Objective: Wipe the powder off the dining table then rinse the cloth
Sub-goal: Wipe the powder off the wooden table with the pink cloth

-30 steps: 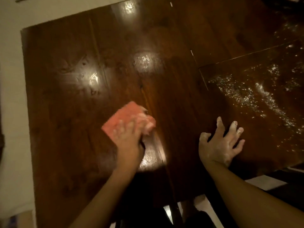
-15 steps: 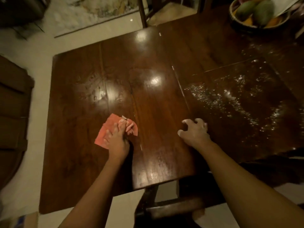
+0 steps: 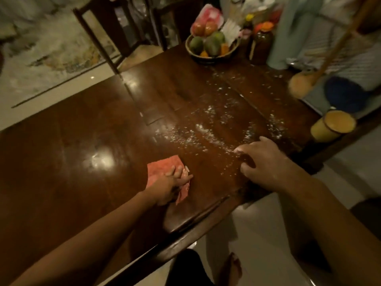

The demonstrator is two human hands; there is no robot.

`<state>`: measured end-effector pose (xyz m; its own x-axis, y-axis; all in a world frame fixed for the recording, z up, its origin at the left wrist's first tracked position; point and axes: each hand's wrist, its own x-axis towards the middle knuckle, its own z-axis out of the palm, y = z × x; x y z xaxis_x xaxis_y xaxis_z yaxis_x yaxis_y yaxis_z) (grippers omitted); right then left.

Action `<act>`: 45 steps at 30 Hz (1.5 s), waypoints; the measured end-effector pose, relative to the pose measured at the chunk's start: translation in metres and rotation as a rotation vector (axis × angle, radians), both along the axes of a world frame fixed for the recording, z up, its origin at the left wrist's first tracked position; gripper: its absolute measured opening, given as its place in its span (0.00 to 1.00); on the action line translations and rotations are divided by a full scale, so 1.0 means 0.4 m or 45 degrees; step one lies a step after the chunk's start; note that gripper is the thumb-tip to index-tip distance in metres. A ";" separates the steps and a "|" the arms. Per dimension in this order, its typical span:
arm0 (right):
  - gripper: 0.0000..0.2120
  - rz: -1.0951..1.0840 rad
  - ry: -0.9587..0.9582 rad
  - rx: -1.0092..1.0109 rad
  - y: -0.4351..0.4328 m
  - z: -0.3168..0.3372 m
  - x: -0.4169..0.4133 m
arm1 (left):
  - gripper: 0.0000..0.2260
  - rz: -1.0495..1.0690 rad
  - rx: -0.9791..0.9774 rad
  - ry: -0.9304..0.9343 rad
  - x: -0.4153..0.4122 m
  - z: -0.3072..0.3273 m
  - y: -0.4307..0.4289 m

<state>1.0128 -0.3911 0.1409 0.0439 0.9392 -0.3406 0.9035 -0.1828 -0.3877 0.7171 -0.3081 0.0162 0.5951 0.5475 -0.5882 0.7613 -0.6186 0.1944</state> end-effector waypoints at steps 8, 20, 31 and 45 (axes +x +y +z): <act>0.21 -0.346 -0.251 -0.003 -0.054 -0.001 0.282 | 0.32 -0.504 0.033 -0.391 0.304 -0.060 -0.023; 0.21 -0.569 -0.194 0.244 -0.085 -0.094 0.312 | 0.29 -0.498 0.155 -0.556 0.857 -0.081 0.158; 0.20 -0.633 -0.153 0.408 -0.093 -0.118 0.307 | 0.21 -1.046 0.017 -0.720 0.544 -0.120 0.103; 0.13 -0.604 -0.153 0.466 -0.096 -0.135 0.314 | 0.23 -0.039 0.225 -0.457 1.040 -0.091 0.418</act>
